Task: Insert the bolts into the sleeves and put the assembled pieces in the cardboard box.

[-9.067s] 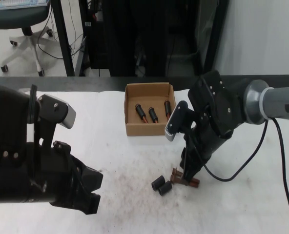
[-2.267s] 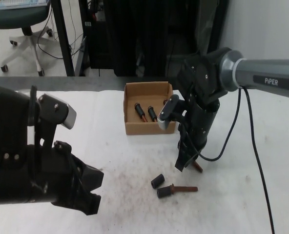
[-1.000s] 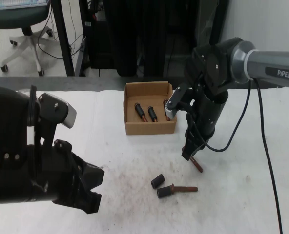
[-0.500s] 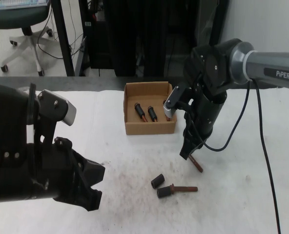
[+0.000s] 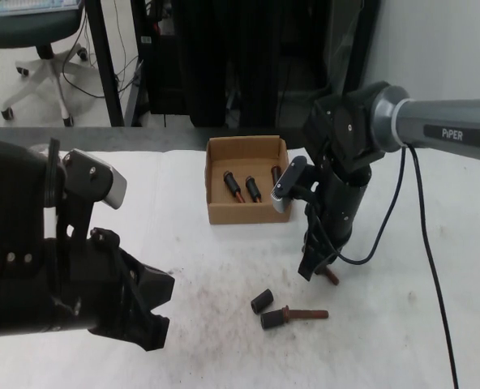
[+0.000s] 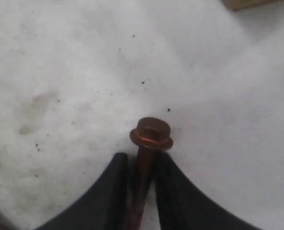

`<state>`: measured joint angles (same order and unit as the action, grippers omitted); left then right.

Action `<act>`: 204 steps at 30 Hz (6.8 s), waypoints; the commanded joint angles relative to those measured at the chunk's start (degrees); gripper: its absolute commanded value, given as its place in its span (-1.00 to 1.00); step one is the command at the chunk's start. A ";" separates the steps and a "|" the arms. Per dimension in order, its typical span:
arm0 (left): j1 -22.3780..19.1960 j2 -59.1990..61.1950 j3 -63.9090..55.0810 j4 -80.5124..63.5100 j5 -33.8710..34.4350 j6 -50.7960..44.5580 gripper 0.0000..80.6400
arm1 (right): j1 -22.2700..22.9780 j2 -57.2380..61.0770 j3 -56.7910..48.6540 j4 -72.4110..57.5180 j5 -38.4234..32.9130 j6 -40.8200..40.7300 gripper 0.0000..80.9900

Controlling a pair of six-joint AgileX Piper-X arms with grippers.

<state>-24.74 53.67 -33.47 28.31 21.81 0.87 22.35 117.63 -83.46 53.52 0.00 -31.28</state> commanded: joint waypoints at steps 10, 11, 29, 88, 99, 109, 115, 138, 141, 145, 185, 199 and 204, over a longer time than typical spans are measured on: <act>-0.21 0.05 -0.01 -0.67 -0.32 0.14 -0.99 | 0.44 0.50 -0.32 -2.70 1.48 0.21 -0.52; -0.21 0.05 -0.01 -0.67 -0.32 0.07 -0.99 | 0.53 0.50 -0.32 -3.11 1.48 0.21 -0.52; -0.21 0.05 -0.01 -0.67 -0.32 0.07 -0.99 | 0.43 0.33 -0.47 -4.38 1.48 3.53 -0.98; -17.53 57.58 -50.11 23.02 -19.61 14.61 -0.07 | -12.25 -44.44 15.31 2.89 -32.12 19.78 -0.98; -17.53 60.20 -51.12 23.39 -19.49 18.46 -0.07 | -12.25 -44.44 15.31 2.89 -32.12 19.78 -0.98; -17.53 61.60 -51.28 22.93 -18.97 18.46 -0.07 | -12.25 -44.44 15.66 3.26 -32.12 19.78 -0.98; -17.53 62.79 -51.28 22.93 -18.97 18.46 -0.07 | -12.25 -44.44 15.95 4.31 -32.12 19.78 -0.98; -17.53 64.84 -51.36 23.55 -18.12 20.19 -0.69 | -12.25 -44.44 15.95 4.53 -32.12 19.78 -0.98; -17.41 65.51 -51.36 24.83 -17.60 20.19 -0.69 | -12.25 -44.44 15.95 4.53 -32.12 19.78 -0.98; -17.41 65.70 -51.36 24.32 -16.53 20.19 -0.65 | -12.25 -44.44 15.95 4.53 -32.12 19.78 -0.98; -4.87 -1.23 -6.34 -40.36 18.83 -20.85 -1.00 | -8.02 -53.14 15.95 -40.55 -55.62 51.10 -0.98; -4.87 -6.31 6.39 -58.20 18.98 -22.96 -1.00 | 11.88 -52.86 15.95 -54.73 -44.01 50.12 -0.98; -4.87 -6.31 6.39 -58.20 18.98 -22.96 -1.00 | 13.10 -52.61 15.95 -51.34 -42.88 44.15 -0.98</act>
<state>-29.69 47.90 -26.90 -28.73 40.45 -21.80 35.04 65.02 -67.33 1.34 -43.85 15.25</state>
